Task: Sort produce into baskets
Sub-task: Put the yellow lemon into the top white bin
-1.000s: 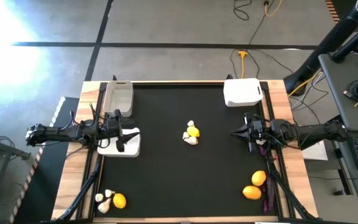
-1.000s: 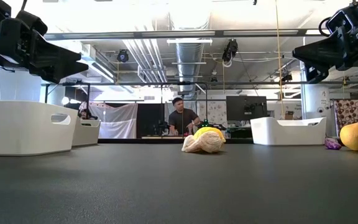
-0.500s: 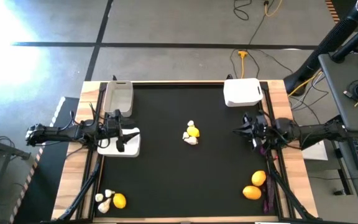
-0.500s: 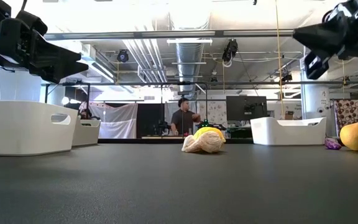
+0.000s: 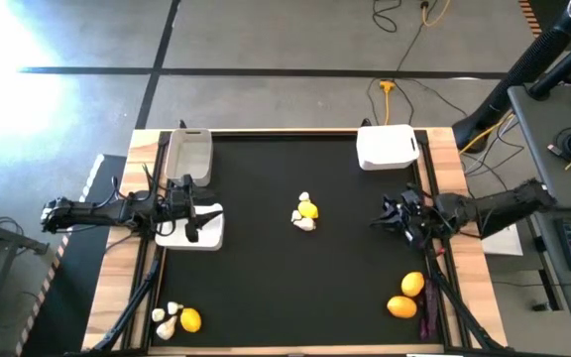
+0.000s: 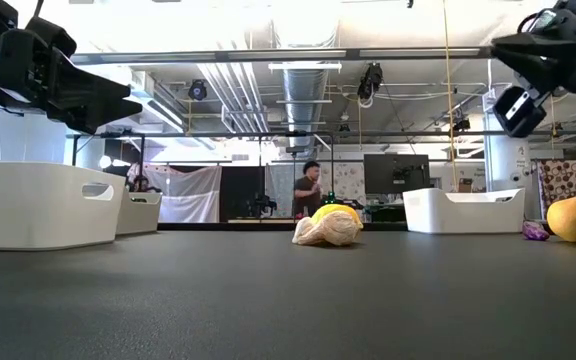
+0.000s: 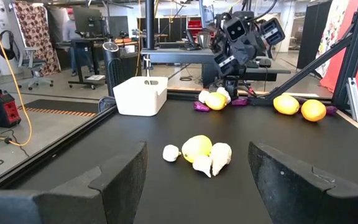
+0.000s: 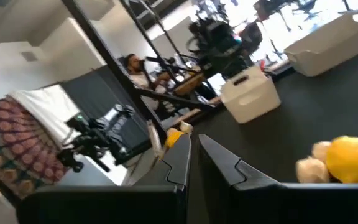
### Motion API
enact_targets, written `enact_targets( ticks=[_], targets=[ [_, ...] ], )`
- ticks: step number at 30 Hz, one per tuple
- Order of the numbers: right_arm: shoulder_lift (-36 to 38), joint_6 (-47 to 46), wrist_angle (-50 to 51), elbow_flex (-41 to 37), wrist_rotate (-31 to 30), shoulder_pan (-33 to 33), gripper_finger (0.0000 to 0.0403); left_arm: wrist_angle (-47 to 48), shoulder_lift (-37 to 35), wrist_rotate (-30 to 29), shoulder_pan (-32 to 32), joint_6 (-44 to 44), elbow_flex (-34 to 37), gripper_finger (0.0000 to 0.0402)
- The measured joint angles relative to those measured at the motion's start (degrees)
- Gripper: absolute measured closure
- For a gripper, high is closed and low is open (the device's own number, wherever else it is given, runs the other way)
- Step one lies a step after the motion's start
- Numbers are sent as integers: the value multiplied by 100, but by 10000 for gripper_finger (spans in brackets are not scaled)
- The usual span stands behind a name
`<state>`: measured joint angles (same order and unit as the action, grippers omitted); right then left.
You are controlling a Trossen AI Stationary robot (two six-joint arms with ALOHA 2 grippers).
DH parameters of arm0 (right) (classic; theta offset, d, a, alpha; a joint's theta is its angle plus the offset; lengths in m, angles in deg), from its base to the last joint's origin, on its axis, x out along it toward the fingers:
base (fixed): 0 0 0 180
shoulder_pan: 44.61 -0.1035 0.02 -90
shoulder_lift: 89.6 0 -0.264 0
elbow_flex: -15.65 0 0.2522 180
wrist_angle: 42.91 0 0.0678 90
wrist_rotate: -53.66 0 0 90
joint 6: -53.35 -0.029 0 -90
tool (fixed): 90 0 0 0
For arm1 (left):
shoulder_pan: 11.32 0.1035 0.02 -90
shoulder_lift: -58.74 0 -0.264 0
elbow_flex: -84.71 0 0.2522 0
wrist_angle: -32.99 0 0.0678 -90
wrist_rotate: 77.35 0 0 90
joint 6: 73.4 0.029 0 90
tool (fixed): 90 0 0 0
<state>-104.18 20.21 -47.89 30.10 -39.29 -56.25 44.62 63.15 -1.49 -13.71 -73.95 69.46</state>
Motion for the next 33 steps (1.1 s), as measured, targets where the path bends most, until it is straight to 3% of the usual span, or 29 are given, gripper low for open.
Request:
enact_targets(
  ticks=[6,15,23,27,33],
  targets=[
    [-490,35,-2,0,-1114,-548,380,0,1,-1,0,0,-1,139],
    [-944,144,-127,0,-2121,-750,380,0,0,0,-1,0,0,139],
    [-1119,1323,-668,-1,-3301,-749,380,0,0,-1,-1,0,-1,139],
    [-1119,1704,-692,-1,-3363,-747,380,2,-1,-1,0,0,-1,139],
    [-1403,1067,-676,0,-3372,-745,369,0,-1,-1,0,0,-1,139]
  ],
)
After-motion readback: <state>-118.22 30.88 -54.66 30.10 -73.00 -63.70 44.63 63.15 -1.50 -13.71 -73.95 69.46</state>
